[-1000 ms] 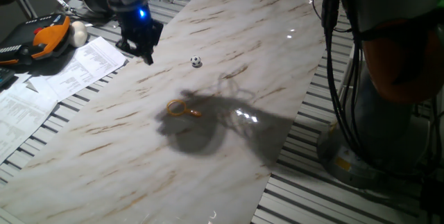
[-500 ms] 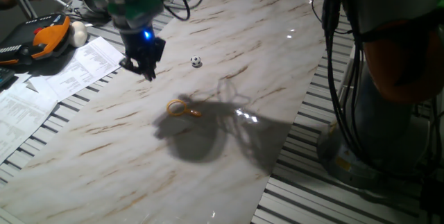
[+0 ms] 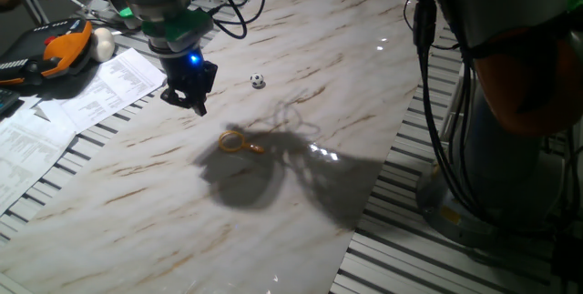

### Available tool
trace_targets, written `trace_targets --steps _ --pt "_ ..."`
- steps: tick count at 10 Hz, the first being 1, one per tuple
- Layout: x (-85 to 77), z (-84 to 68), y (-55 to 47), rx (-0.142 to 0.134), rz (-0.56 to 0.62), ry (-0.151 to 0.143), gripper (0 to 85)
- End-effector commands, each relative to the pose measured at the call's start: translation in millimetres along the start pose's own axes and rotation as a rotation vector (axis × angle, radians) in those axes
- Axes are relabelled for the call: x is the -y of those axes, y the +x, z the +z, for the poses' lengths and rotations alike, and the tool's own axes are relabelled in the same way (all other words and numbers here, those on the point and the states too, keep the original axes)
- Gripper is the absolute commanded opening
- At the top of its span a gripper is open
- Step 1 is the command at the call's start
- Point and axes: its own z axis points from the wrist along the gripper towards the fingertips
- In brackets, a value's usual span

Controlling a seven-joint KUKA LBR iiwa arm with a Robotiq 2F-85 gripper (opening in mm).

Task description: Attach the bubble ring to the ball

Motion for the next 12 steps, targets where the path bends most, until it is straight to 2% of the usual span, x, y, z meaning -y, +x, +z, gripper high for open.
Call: trace_targets --steps 1,2,5,7,8,9,12 --pt "-0.1 0.0 0.0 -0.003 -0.003 0.000 0.0" --pt "-0.1 0.0 0.0 0.000 -0.029 -0.047 0.0" --pt "-0.1 0.0 0.0 0.015 -0.073 0.006 0.0" --pt "-0.1 0.0 0.0 0.000 -0.072 0.009 0.0" --pt "-0.4 0.7 1.5 -0.005 -0.086 0.025 0.0" --pt "0.5 1.3 4.0 -0.010 -0.093 0.020 17.0" --pt "4.2 -0.1 18.7 -0.001 -0.102 0.029 17.0"
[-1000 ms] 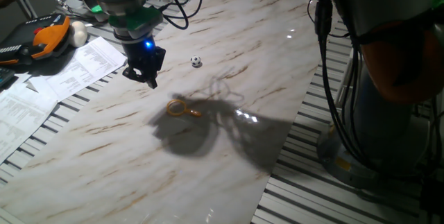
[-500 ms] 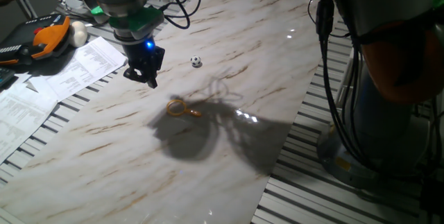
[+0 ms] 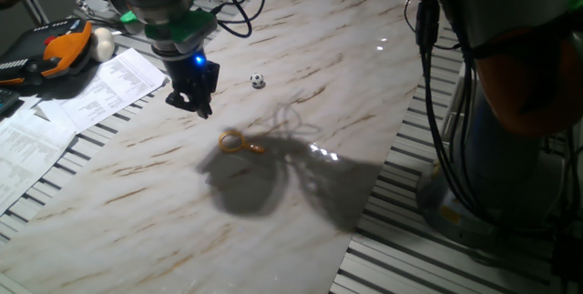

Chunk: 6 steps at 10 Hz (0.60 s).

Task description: Attach the bubble ring to the ball

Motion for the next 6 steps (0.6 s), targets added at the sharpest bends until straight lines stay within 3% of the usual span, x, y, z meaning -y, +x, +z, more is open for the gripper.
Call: trace_targets --steps 1,2,6 --pt "4.5 2.9 5.9 0.011 -0.012 -0.004 17.0" --pt "9.6 7.6 14.3 0.017 -0.021 -0.011 17.0" --pt "24.6 24.8 31.3 0.041 -0.053 -0.022 17.0"
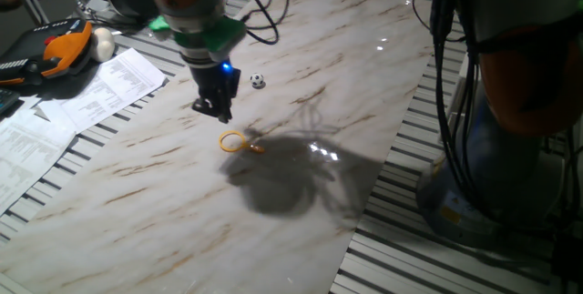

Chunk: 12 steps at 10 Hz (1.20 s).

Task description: Attach the bubble ring to the ball

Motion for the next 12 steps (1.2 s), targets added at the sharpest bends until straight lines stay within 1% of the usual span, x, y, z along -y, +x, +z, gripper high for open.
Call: trace_targets --steps 1,3,4,6,7,8,9,10,11,12 --pt "2.7 2.2 1.1 0.000 -0.007 -0.002 17.0" --pt "4.0 3.7 2.0 -0.001 -0.009 -0.002 17.0" --pt "4.0 3.7 2.0 -0.011 0.002 -0.011 17.0" --pt "4.0 3.7 2.0 -0.046 0.036 0.004 17.0" --pt "4.0 3.7 2.0 -0.055 0.056 -0.001 17.0" --pt "4.0 3.7 2.0 -0.062 0.074 0.005 17.0" --pt "4.0 3.7 2.0 -0.065 0.084 0.013 17.0" --pt "4.0 3.7 2.0 -0.069 0.084 0.015 17.0" --pt "4.0 3.7 2.0 -0.067 0.078 0.017 17.0" --pt "4.0 3.7 2.0 -0.058 0.068 0.022 17.0"
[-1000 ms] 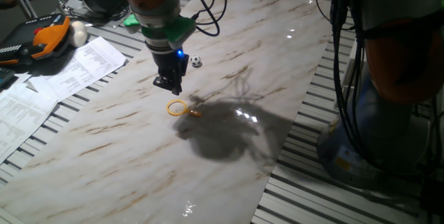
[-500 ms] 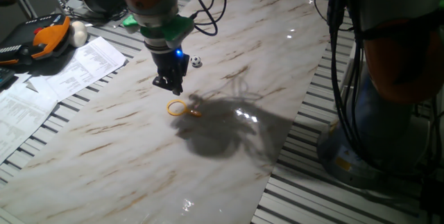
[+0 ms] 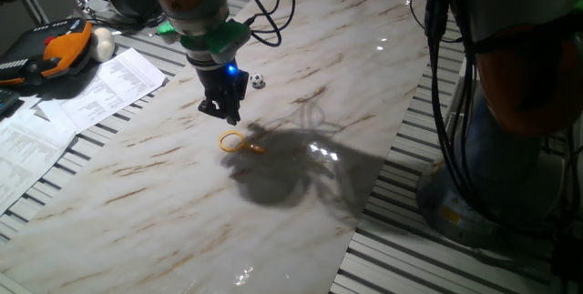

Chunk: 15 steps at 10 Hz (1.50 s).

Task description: Attach the bubble ring to the ball

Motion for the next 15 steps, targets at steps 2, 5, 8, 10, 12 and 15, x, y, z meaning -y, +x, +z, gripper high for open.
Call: trace_targets --steps 2,5,8,10,12,15 --pt "6.3 16.9 -3.9 0.001 -0.025 -0.012 17.0" --pt "10.0 34.4 -7.1 0.008 -0.090 0.012 17.0" --pt "11.9 49.1 -2.5 0.023 -0.121 0.014 34.0" --pt "15.9 56.2 -1.4 0.028 -0.139 0.011 34.0" --pt "16.7 67.4 2.5 0.044 -0.146 0.001 34.0" --pt "14.4 77.9 9.1 0.056 -0.151 -0.001 34.0"
